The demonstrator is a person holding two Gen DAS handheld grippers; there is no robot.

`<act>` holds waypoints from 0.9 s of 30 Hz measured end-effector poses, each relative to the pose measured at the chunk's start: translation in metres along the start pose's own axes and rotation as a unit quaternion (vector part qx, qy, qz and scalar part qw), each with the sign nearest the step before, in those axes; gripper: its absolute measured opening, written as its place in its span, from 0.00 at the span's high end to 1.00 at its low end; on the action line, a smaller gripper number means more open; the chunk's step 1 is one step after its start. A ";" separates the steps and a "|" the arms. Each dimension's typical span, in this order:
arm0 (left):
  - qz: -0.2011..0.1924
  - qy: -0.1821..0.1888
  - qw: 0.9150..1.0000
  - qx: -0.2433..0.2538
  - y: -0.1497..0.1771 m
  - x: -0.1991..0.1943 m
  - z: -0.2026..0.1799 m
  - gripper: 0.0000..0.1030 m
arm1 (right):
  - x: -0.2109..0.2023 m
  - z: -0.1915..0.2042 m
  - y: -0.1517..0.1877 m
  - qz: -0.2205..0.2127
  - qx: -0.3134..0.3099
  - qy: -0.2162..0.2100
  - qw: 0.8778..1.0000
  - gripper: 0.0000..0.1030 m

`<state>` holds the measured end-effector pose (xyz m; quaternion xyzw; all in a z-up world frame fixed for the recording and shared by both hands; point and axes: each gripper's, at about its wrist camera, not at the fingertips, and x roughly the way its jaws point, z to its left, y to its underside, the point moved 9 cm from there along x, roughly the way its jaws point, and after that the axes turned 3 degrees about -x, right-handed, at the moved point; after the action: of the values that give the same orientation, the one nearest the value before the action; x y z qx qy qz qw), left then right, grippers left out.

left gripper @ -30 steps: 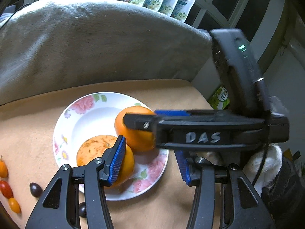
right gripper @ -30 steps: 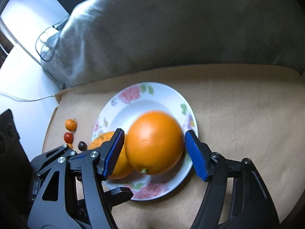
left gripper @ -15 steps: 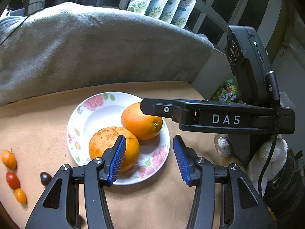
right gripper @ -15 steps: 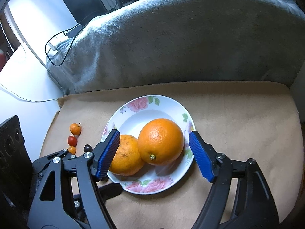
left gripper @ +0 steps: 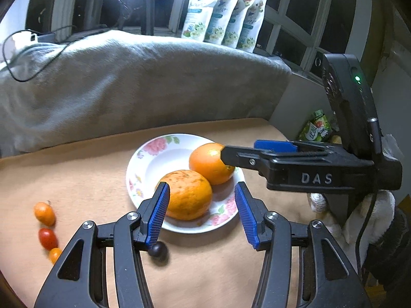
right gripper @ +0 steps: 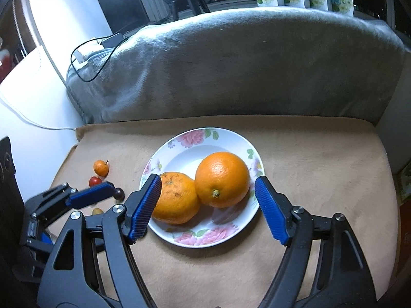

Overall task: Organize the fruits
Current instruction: 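Open the right gripper and release the oval orange on the plate, then withdraw the right tool and move it toward the dark plums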

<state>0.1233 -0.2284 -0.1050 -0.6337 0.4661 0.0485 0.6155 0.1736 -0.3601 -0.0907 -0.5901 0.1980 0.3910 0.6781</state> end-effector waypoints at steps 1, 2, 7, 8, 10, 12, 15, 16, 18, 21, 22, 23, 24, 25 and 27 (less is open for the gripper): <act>-0.003 -0.003 1.000 0.000 0.000 -0.002 0.002 0.50 | -0.001 0.003 0.001 -0.002 -0.004 0.001 1.000 0.24; -0.005 -0.006 1.000 -0.001 0.000 -0.003 0.004 0.50 | -0.003 0.006 0.002 -0.005 -0.008 0.003 1.000 0.24; -0.020 -0.018 1.000 -0.007 0.003 -0.015 0.020 0.50 | -0.007 0.024 0.005 -0.019 -0.028 0.009 0.999 0.18; -0.022 -0.021 0.999 -0.008 0.004 -0.017 0.024 0.50 | -0.008 0.028 0.006 -0.023 -0.028 0.008 0.999 0.15; -0.025 -0.027 0.999 -0.012 0.006 -0.021 0.031 0.50 | -0.010 0.034 0.008 -0.030 -0.030 0.004 0.999 0.14; -0.027 -0.032 0.999 -0.017 0.010 -0.025 0.039 0.50 | -0.012 0.041 0.010 -0.037 -0.033 0.005 0.999 0.14; -0.026 -0.042 0.998 -0.028 0.020 -0.032 0.053 0.50 | -0.015 0.049 0.014 -0.047 -0.036 0.002 0.998 0.14; -0.025 -0.044 0.998 -0.032 0.021 -0.033 0.058 0.50 | -0.016 0.052 0.016 -0.050 -0.038 0.000 0.998 0.14; -0.025 -0.050 0.998 -0.043 0.029 -0.039 0.068 0.50 | -0.017 0.058 0.020 -0.054 -0.041 -0.002 0.998 0.14; -0.022 -0.061 0.996 -0.054 0.043 -0.048 0.083 0.50 | -0.019 0.067 0.027 -0.063 -0.053 0.002 0.997 0.14; -0.020 -0.067 0.996 -0.061 0.049 -0.051 0.090 0.50 | -0.019 0.070 0.030 -0.065 -0.057 0.002 0.996 0.14; -0.019 -0.070 0.995 -0.064 0.052 -0.053 0.094 0.50 | -0.019 0.074 0.033 -0.065 -0.060 0.000 0.996 0.14; -0.017 -0.076 0.995 -0.067 0.056 -0.056 0.099 0.50 | -0.018 0.077 0.036 -0.063 -0.062 -0.003 0.996 0.14; -0.016 -0.081 0.994 -0.072 0.061 -0.060 0.104 0.50 | -0.017 0.080 0.039 -0.060 -0.063 -0.009 0.996 0.14; -0.016 -0.088 0.992 -0.086 0.071 -0.066 0.114 0.50 | -0.016 0.088 0.046 -0.055 -0.065 -0.019 0.996 0.14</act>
<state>0.0989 -0.0861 -0.1423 -0.6846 0.3942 0.1339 0.5983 0.1116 -0.2811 -0.0890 -0.6351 0.1268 0.3763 0.6625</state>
